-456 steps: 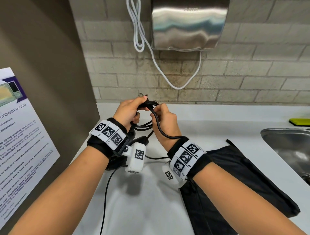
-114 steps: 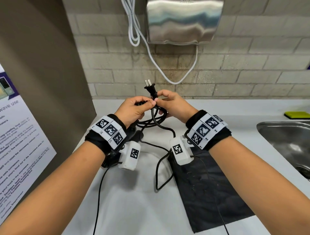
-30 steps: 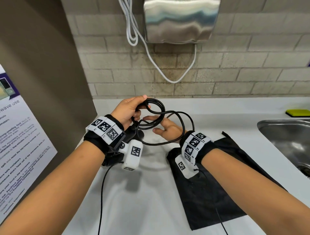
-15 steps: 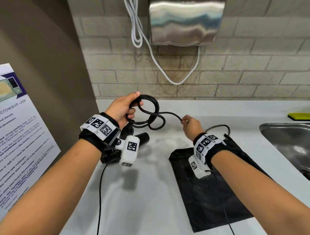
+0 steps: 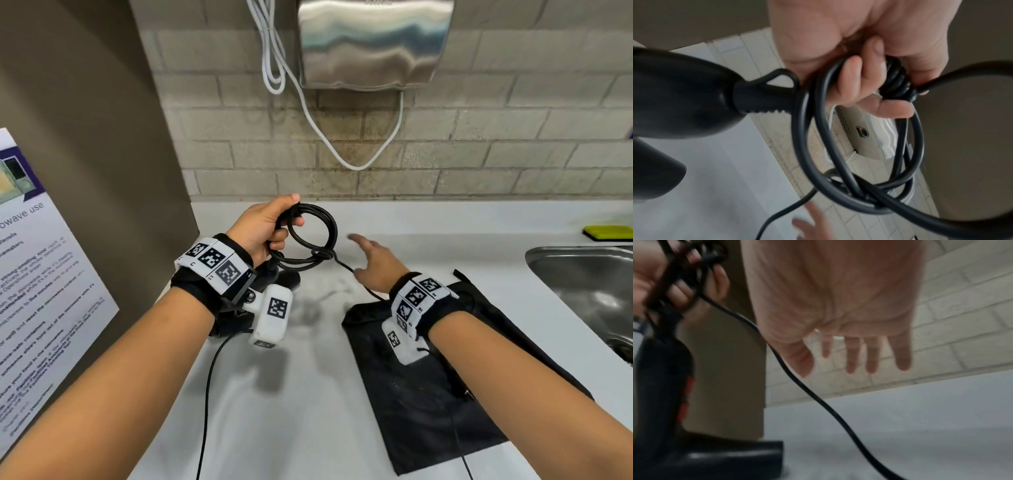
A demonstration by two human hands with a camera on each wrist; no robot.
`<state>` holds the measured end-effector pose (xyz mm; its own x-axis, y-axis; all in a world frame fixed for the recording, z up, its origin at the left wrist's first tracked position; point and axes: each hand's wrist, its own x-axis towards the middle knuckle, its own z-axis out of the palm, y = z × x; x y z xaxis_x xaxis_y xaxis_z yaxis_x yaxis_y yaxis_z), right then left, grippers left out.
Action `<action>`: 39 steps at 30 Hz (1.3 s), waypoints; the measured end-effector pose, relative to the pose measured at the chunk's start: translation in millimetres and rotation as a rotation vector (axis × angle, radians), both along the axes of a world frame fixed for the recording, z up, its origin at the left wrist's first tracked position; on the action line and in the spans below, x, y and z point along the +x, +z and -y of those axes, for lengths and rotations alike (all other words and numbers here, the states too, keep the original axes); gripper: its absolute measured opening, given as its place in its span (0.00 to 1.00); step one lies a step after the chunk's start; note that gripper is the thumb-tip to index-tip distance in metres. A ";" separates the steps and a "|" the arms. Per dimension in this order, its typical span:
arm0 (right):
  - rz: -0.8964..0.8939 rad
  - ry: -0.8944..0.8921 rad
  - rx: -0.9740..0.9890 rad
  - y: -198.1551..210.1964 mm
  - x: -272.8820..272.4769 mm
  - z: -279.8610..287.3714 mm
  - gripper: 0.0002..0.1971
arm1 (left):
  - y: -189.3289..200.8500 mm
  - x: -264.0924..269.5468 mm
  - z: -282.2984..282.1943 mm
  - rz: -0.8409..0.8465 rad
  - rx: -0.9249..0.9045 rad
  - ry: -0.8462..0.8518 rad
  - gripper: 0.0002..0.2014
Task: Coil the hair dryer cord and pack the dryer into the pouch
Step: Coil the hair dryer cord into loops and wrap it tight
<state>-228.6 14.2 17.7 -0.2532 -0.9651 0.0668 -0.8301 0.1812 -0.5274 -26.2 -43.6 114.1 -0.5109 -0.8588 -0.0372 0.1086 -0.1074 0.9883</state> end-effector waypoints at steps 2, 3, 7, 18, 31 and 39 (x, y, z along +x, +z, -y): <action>0.147 0.254 -0.102 13.6 18.3 0.8 0.32 | 0.2 -1.6 -1.2 0.003 0.000 -0.007 0.11; 0.214 0.338 -0.101 18.8 27.1 0.5 0.28 | 0.3 -2.1 -1.4 0.001 -0.001 -0.010 0.11; 0.267 0.398 -0.140 26.7 46.8 -1.4 0.14 | 0.6 -2.5 -1.6 0.002 -0.003 -0.010 0.11; 0.180 -0.331 -0.326 36.3 -24.4 4.7 0.11 | -0.9 1.8 1.4 0.051 -0.075 0.015 0.08; 0.470 0.225 -0.611 58.7 47.6 -8.1 0.10 | -10.0 -5.7 -3.7 0.055 -0.149 -0.060 0.06; 0.723 0.264 -0.541 62.4 63.3 -2.4 0.14 | -12.1 -4.2 -7.2 0.073 -0.167 -0.072 0.06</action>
<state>-165.3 16.6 80.1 -0.1854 -0.8809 0.4354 -0.2479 -0.3868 -0.8882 -30.3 -36.3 102.1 -0.5726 -0.8174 0.0630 0.0335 0.0534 0.9980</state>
